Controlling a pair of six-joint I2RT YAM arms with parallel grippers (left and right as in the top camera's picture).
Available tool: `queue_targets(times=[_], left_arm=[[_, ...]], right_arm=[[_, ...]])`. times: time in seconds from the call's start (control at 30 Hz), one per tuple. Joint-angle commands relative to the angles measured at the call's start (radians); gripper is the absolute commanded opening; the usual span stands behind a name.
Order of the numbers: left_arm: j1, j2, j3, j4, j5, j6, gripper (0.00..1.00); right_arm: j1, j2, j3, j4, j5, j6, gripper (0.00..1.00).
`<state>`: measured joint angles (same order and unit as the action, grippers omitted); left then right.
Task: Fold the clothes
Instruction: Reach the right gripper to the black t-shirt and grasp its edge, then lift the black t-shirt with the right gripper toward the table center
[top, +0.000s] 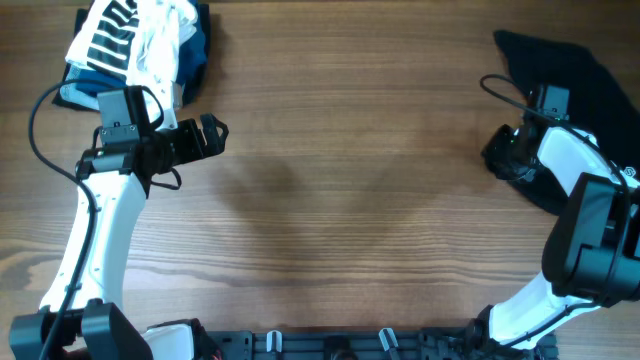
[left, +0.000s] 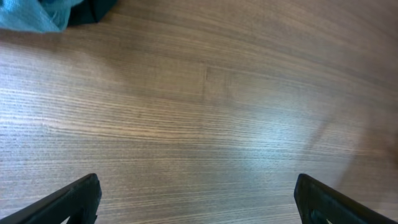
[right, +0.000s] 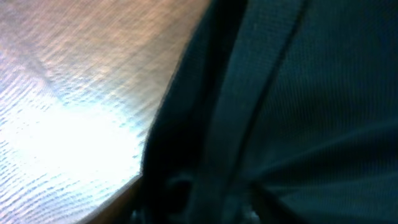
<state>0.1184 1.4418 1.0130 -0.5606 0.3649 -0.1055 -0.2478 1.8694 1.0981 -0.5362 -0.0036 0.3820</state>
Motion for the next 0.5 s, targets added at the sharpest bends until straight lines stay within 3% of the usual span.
queue_targets(times=[0.0, 0.03, 0.07, 0.1, 0.17, 0.23, 0.37, 0.47], left_arm=[[-0.005, 0.014, 0.005, 0.012, 0.005, 0.023, 0.88], [-0.005, 0.013, 0.005, 0.019, 0.005, 0.023, 0.77], [-0.005, 0.013, 0.005, 0.028, 0.005, 0.023, 0.6], [-0.005, 0.013, 0.005, 0.049, 0.005, 0.022, 0.32], [-0.005, 0.013, 0.005, 0.076, 0.006, 0.016, 0.17], [-0.005, 0.013, 0.005, 0.102, 0.005, -0.014, 0.12], [-0.004, 0.013, 0.005, 0.127, 0.005, -0.034, 0.11], [-0.002, 0.013, 0.005, 0.132, 0.001, -0.034, 0.09]], right_arm=[[0.033, 0.038, -0.002, 0.012, -0.047, -0.026, 0.07], [0.042, 0.03, 0.008, 0.011, -0.081, -0.047, 0.04], [0.051, 0.021, 0.018, 0.008, -0.109, -0.065, 0.04], [0.07, 0.0, 0.04, -0.013, -0.144, -0.086, 0.04], [0.105, -0.031, 0.08, -0.052, -0.184, -0.121, 0.04], [0.163, -0.072, 0.136, -0.111, -0.213, -0.148, 0.04], [0.337, -0.131, 0.253, -0.217, -0.216, -0.163, 0.04], [0.527, -0.148, 0.306, -0.234, -0.238, -0.162, 0.04]])
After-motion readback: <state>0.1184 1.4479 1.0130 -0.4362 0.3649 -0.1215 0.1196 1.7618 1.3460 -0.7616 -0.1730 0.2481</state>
